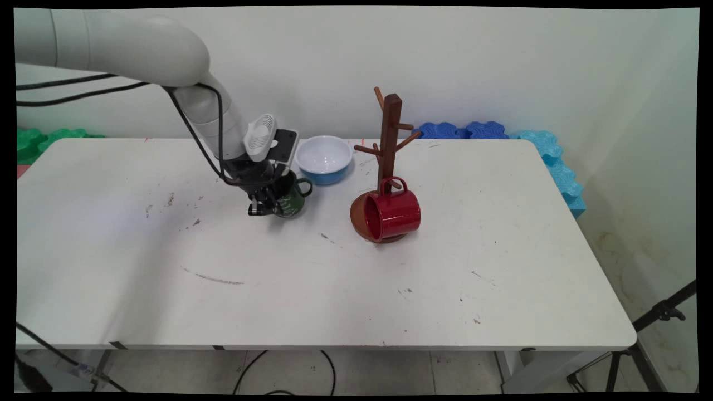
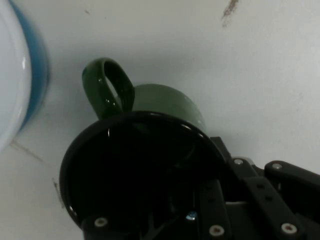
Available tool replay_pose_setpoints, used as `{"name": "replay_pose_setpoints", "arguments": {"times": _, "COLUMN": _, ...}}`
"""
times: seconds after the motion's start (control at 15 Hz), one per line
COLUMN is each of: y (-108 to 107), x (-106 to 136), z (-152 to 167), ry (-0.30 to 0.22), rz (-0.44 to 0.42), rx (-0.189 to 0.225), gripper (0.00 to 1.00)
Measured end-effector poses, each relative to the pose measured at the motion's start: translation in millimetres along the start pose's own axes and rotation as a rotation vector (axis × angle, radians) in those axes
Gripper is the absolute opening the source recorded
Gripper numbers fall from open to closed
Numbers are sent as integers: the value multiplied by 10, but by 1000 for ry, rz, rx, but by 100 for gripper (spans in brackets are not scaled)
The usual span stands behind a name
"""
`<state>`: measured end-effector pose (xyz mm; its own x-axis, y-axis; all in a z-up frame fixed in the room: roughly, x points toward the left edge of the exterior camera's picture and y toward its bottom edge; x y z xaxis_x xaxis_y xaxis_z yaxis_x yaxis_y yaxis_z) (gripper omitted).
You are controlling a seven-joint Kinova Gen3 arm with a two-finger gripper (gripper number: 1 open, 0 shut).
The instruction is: Place the picked object on the table
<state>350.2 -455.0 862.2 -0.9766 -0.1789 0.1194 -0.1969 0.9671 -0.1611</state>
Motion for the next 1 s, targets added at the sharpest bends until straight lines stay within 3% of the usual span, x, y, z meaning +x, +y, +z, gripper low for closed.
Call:
{"name": "replay_pose_setpoints", "arguments": {"times": 0.73, "y": -44, "x": 44, "z": 126, "ry": -5, "rz": 11, "rx": -38, "gripper": 0}}
{"name": "replay_pose_setpoints", "arguments": {"times": 0.8, "y": -47, "x": 49, "z": 132, "ry": -2, "rz": 12, "rx": -40, "gripper": 100}}
{"name": "replay_pose_setpoints", "arguments": {"times": 1.0, "y": -45, "x": 60, "z": 147, "ry": 6, "rz": 15, "rx": -48, "gripper": 100}}
